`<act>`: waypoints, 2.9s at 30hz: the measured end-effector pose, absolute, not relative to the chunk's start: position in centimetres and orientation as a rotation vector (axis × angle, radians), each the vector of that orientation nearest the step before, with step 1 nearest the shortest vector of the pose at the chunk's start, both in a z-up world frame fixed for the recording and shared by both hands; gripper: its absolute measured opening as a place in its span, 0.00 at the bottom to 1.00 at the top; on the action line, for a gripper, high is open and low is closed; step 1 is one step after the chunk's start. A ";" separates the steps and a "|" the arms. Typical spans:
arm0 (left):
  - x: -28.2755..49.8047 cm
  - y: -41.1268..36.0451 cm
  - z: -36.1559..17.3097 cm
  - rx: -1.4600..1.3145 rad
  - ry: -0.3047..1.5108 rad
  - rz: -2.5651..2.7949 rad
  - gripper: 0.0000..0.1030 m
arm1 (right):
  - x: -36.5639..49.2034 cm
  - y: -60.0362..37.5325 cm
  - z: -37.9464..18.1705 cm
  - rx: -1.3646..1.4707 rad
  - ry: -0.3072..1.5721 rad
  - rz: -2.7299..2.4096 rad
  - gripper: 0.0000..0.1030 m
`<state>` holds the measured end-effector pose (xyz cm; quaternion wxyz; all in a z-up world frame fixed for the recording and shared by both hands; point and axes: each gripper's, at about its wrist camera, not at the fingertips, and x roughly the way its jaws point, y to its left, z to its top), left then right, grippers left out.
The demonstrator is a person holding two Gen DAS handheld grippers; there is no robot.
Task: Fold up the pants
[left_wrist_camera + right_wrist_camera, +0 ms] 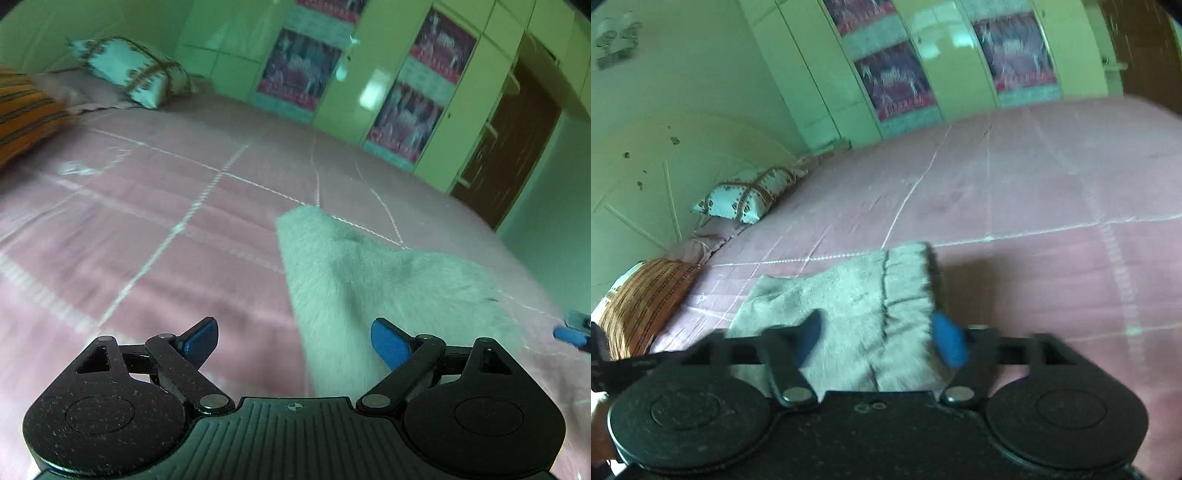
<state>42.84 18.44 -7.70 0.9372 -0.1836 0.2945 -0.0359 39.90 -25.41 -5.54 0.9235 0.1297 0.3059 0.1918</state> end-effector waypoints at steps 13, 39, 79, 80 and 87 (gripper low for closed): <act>21.8 14.1 -6.2 -0.287 0.501 0.092 1.00 | 19.1 -27.8 -5.9 0.164 0.457 0.143 0.94; 1.1 -0.1 -0.8 -0.143 0.311 0.033 1.00 | 1.3 -20.7 -2.2 -0.012 0.330 0.231 0.94; 0.5 -0.1 -1.9 -0.104 0.294 -0.005 1.00 | -0.9 -19.6 -2.5 -0.067 0.301 0.212 0.94; 0.4 -0.1 -1.9 -0.104 0.295 -0.007 1.00 | -0.9 -19.6 -2.5 -0.067 0.301 0.212 0.94; 0.3 -0.4 -1.9 -0.098 0.293 -0.008 1.00 | -1.0 -19.5 -2.5 -0.066 0.302 0.211 0.94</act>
